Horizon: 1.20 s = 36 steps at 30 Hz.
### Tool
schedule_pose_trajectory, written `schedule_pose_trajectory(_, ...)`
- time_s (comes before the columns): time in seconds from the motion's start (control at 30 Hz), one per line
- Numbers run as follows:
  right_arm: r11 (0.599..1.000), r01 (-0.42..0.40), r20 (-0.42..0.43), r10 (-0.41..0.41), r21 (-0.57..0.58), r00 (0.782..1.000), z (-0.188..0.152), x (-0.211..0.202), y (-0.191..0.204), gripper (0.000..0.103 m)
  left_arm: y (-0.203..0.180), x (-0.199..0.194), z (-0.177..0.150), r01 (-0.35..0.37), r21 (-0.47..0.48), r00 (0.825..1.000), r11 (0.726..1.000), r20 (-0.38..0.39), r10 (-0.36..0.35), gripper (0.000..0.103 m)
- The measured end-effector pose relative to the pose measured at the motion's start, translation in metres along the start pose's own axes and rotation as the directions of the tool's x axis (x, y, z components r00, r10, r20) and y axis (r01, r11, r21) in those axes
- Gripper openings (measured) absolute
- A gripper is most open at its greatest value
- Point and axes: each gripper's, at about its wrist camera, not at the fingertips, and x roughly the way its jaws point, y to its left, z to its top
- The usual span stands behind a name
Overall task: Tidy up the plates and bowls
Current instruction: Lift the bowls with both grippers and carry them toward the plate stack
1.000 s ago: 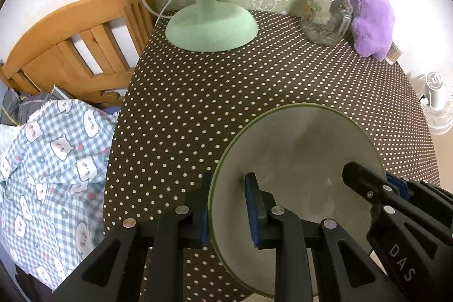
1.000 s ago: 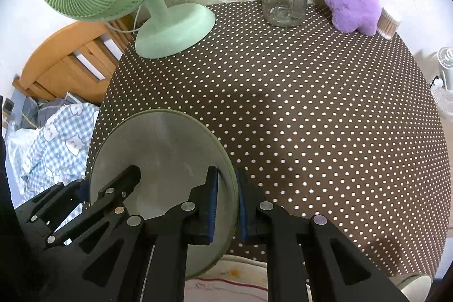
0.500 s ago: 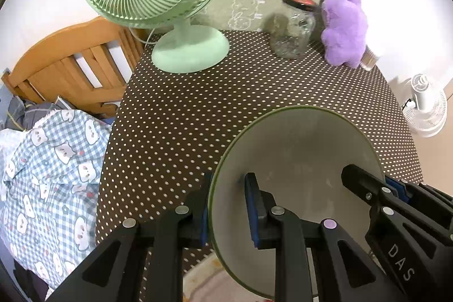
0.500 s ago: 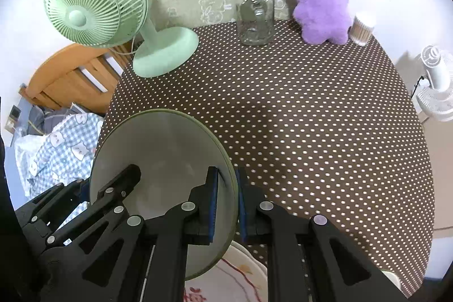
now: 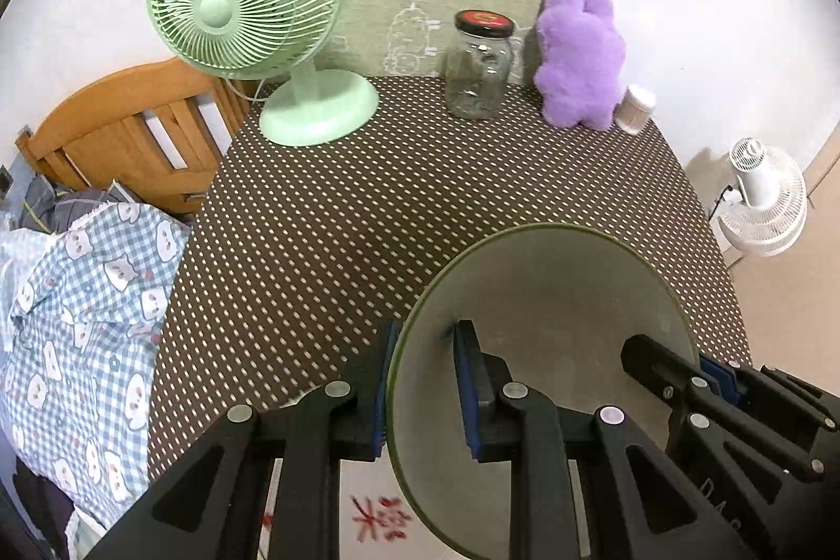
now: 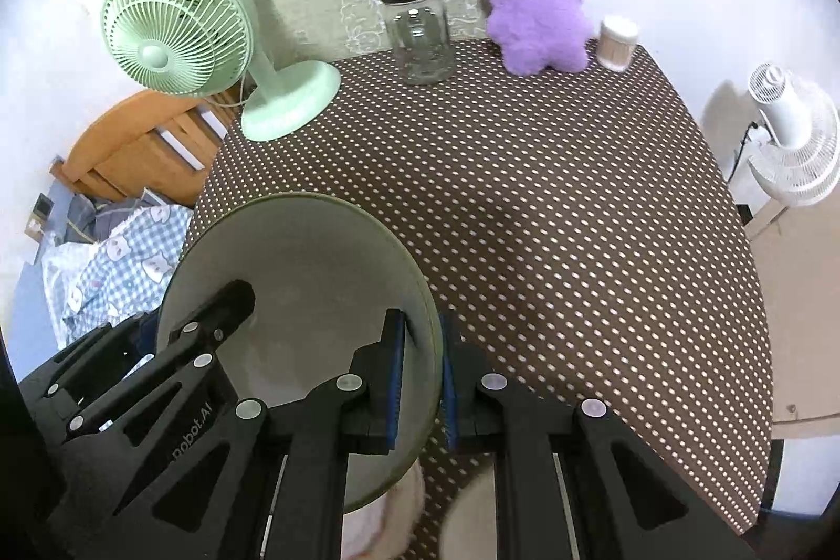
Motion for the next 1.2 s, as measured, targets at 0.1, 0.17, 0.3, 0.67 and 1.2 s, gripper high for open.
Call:
schedule_pose_trajectory(0.1,1.000,-0.001,0.006,0.001,0.003,1.000,-0.007,-0.010,-0.013,0.016,-0.016,-0.005,-0.010,0.001,0.004,1.000,1.000,-0.005,-0.001,0.019)
schedule_pose_trajectory(0.17,1.000,0.000,0.011,0.000,0.003,1.000,-0.012,-0.017,-0.022,0.016,-0.024,-0.008,-0.015,0.003,0.007,1.000,1.000,-0.008,-0.003,0.019)
schedule_pose_trajectory(0.3,1.000,0.007,0.016,-0.007,-0.003,1.000,-0.023,-0.029,-0.039,0.016,-0.043,-0.014,-0.027,0.005,0.012,1.000,1.000,-0.006,-0.005,0.020)
schedule_pose_trajectory(0.67,1.000,0.015,0.012,-0.015,-0.006,1.000,-0.049,-0.048,-0.079,0.016,-0.079,-0.020,-0.058,0.001,0.026,1.000,1.000,-0.019,-0.001,0.020)
schedule_pose_trajectory(1.2,0.999,0.033,-0.076,-0.034,-0.014,0.997,-0.077,-0.032,-0.104,0.016,-0.104,0.002,-0.091,-0.017,0.042,0.993,0.999,-0.117,0.021,0.022)
